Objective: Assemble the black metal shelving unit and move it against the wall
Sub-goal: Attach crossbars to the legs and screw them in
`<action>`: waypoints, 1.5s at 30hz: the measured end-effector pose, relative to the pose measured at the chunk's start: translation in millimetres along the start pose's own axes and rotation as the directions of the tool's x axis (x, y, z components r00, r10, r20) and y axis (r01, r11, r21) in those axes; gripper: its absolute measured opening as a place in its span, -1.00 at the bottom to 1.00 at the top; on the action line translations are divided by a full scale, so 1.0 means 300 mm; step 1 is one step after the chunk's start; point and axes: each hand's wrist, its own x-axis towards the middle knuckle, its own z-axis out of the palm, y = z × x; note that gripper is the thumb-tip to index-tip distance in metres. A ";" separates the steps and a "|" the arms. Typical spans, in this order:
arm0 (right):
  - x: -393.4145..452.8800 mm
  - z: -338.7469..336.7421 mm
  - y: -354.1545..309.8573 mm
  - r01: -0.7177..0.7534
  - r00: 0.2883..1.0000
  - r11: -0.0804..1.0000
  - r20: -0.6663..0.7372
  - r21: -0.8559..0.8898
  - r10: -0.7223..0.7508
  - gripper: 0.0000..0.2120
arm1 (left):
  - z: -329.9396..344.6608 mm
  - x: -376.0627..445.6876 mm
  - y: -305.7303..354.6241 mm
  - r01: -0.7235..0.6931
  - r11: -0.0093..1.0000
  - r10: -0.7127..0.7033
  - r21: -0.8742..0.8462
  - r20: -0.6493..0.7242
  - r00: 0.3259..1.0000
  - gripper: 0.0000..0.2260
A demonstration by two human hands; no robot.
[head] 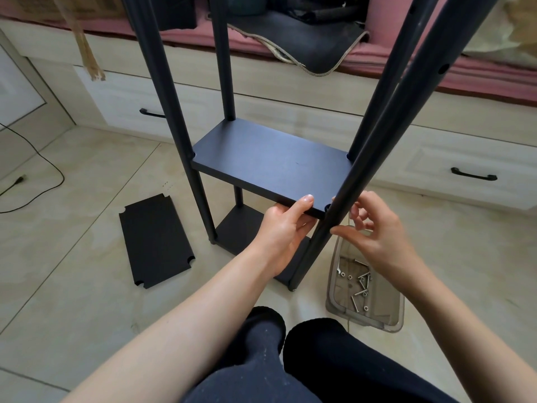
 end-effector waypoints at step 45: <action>0.036 -0.018 -0.007 -0.214 0.965 0.959 0.193 0.186 0.178 -0.49 | -0.133 0.049 0.170 -0.199 0.958 0.116 -0.207 -0.356 0.927 -0.67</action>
